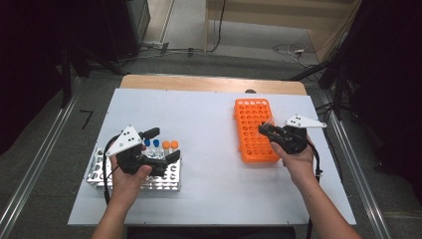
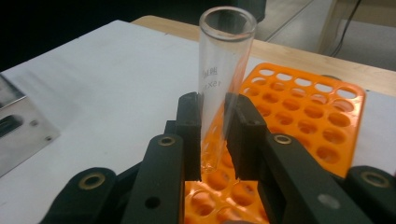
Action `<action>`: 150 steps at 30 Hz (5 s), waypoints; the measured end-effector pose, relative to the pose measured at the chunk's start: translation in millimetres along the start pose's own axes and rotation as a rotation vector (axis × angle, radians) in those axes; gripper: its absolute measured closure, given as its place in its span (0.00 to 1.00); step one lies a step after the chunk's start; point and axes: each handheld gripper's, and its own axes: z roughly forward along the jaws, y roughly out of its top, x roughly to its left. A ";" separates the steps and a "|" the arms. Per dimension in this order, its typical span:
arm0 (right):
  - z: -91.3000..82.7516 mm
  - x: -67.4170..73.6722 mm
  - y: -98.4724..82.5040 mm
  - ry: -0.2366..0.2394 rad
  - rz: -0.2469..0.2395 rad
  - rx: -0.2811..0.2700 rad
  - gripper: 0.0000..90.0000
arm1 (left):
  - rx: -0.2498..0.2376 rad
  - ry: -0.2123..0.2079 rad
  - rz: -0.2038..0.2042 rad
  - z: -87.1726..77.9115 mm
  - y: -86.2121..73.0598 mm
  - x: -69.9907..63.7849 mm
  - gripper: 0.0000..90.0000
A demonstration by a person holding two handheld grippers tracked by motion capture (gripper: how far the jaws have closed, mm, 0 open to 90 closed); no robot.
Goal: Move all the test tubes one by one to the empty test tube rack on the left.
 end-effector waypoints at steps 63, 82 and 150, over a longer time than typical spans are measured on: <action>-4.2 137.1 -23.4 0.365 -0.217 0.113 0.82 | 0.105 -0.309 0.087 62.2 -8.2 -83.9 0.69; -2.3 140.1 -23.8 0.394 -0.207 0.126 0.82 | 0.120 -0.311 0.123 65.5 -10.0 -87.8 0.84; -65.7 3.2 -37.9 0.117 -0.027 -0.013 0.00 | -0.060 0.089 0.056 -45.6 11.4 14.5 0.85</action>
